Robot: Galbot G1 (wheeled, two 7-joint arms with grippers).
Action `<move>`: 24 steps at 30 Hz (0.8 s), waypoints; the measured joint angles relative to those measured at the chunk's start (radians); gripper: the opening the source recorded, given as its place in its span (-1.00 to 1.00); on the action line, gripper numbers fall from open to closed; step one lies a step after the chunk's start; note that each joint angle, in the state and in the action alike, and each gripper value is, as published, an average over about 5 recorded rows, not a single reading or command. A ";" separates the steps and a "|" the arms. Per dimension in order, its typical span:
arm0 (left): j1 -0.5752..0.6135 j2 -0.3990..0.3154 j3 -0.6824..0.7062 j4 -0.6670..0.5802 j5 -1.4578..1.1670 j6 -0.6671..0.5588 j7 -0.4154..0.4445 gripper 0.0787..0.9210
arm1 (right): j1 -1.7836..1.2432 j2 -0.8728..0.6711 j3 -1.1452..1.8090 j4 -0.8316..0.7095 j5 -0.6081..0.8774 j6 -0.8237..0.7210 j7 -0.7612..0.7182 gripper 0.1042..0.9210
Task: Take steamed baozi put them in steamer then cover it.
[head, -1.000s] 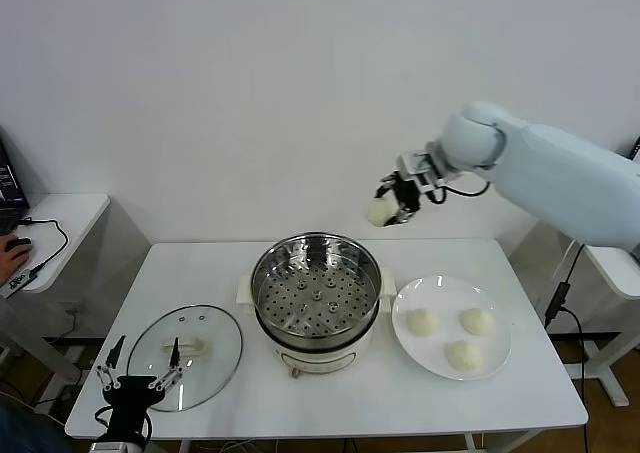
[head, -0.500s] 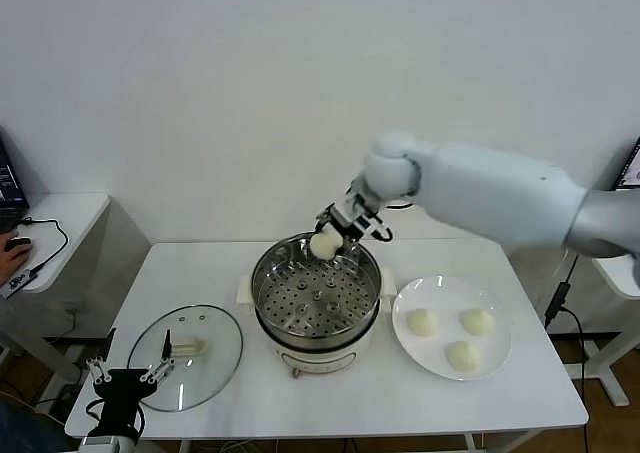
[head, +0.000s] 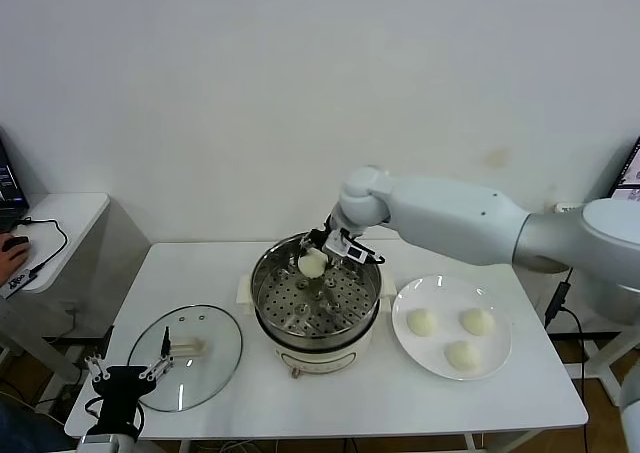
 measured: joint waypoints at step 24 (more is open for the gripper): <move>0.013 0.011 0.001 -0.058 0.012 0.016 0.004 0.77 | 0.077 -0.086 0.015 0.052 0.167 -0.099 -0.020 0.76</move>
